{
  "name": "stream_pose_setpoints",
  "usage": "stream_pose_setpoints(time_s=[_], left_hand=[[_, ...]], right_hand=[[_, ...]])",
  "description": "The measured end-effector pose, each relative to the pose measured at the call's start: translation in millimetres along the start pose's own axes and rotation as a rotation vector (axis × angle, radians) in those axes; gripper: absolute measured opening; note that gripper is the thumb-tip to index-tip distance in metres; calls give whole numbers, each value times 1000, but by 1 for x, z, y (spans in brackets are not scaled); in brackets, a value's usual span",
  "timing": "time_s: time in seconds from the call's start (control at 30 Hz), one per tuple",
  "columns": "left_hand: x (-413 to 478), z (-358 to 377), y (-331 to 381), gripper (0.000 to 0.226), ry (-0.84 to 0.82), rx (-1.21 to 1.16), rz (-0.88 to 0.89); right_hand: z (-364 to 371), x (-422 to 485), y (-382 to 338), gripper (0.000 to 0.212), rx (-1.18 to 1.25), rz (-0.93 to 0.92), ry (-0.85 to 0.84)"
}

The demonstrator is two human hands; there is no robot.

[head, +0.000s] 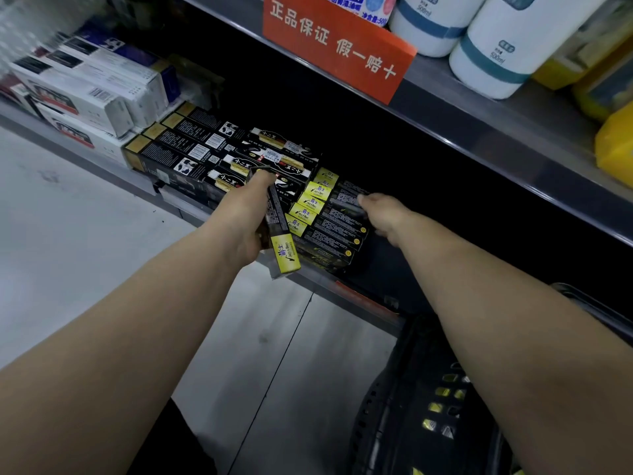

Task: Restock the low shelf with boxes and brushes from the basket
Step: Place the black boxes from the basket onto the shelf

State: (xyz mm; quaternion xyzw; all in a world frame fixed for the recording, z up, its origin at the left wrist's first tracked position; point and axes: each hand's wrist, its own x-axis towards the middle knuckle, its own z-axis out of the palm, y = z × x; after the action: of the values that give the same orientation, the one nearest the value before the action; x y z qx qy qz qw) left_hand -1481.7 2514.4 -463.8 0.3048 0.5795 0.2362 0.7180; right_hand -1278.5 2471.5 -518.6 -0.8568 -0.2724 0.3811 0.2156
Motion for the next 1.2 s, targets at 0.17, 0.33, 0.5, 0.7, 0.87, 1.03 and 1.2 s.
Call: stream_pose_setpoints(time_s=[0.17, 0.33, 0.5, 0.7, 0.87, 1.03, 1.2], left_hand=[[3, 1, -2, 22, -22, 38, -3], [4, 4, -6, 19, -67, 50, 17], [5, 4, -6, 64, -74, 14, 26], [5, 2, -7, 64, -96, 11, 39], [1, 6, -6, 58, -190, 120, 65], [-7, 5, -10, 43, -329, 316, 76], [-1, 1, -8, 19, -201, 331, 160]], right_hand=[[4, -1, -1, 37, -220, -45, -80], [2, -21, -28, 39, -303, -271, -108], [9, -56, -55, 57, -61, -395, -591], [8, -61, -55, 69, -46, -329, -611], [1, -61, -61, 58, 183, -332, -536], [-10, -54, -55, 55, 477, -200, -388], [-29, -51, -47, 60, 2, -352, -302]])
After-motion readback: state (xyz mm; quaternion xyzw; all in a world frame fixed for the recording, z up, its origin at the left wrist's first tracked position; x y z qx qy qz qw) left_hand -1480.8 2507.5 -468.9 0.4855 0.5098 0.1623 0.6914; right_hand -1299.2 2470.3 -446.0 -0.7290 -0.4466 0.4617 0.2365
